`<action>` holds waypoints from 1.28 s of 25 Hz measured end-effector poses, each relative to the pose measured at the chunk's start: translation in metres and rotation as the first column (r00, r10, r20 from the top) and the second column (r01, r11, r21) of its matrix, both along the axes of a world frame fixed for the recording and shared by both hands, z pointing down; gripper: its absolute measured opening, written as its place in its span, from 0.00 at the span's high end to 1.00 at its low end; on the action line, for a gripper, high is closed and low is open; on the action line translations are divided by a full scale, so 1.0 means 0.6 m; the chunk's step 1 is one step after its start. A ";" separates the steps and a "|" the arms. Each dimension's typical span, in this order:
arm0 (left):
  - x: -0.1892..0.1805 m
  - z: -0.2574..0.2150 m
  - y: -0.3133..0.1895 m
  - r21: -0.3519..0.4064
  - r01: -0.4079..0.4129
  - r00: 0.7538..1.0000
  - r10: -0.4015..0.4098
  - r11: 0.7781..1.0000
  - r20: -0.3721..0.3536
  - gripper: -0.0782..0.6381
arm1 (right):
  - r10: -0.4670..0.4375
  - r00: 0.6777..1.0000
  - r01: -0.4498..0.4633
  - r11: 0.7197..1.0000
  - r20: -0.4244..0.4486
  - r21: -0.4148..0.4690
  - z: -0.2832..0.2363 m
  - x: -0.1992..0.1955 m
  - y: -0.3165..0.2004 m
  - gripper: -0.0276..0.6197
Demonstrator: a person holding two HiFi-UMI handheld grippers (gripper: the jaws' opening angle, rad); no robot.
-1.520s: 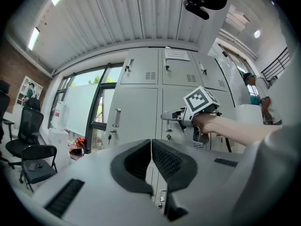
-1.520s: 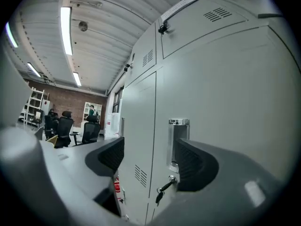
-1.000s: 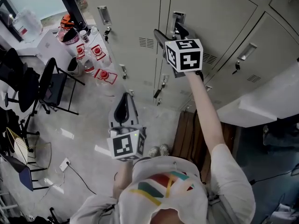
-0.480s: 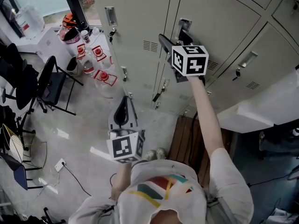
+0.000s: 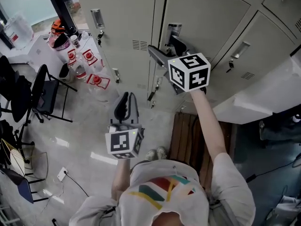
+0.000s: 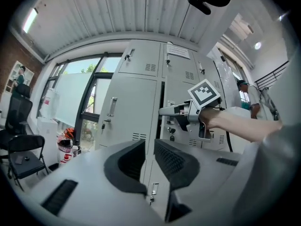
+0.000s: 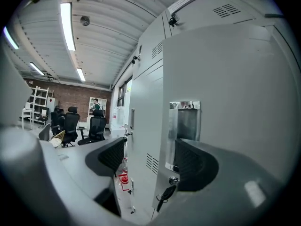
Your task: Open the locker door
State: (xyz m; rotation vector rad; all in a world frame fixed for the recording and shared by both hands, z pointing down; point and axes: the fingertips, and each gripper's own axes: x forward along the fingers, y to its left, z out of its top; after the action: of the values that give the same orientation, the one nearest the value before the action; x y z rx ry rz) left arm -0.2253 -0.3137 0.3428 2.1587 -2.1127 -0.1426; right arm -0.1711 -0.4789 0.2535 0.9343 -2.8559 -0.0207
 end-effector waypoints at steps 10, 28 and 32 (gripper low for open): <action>0.102 0.013 -0.066 -0.012 -0.301 0.954 0.300 0.954 -0.020 0.64 | -0.040 0.999 0.040 0.999 0.000 -0.003 0.001 0.040 0.075 0.45; 0.224 0.060 -0.122 -0.084 -0.574 0.816 0.563 0.814 -0.131 0.58 | -0.072 0.997 0.072 0.997 0.002 -0.002 0.001 0.117 0.166 0.45; 0.234 0.051 -0.116 -0.080 -0.582 0.812 0.572 0.809 -0.116 0.71 | -0.068 0.998 0.068 0.998 -0.004 0.007 0.002 0.133 0.178 0.45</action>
State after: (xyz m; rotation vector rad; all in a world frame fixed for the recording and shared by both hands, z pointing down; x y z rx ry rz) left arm -0.0847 -0.3836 0.3733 2.5531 -1.2897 -0.0543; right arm -0.0915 -0.3724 0.2548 0.8370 -2.8851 -0.0397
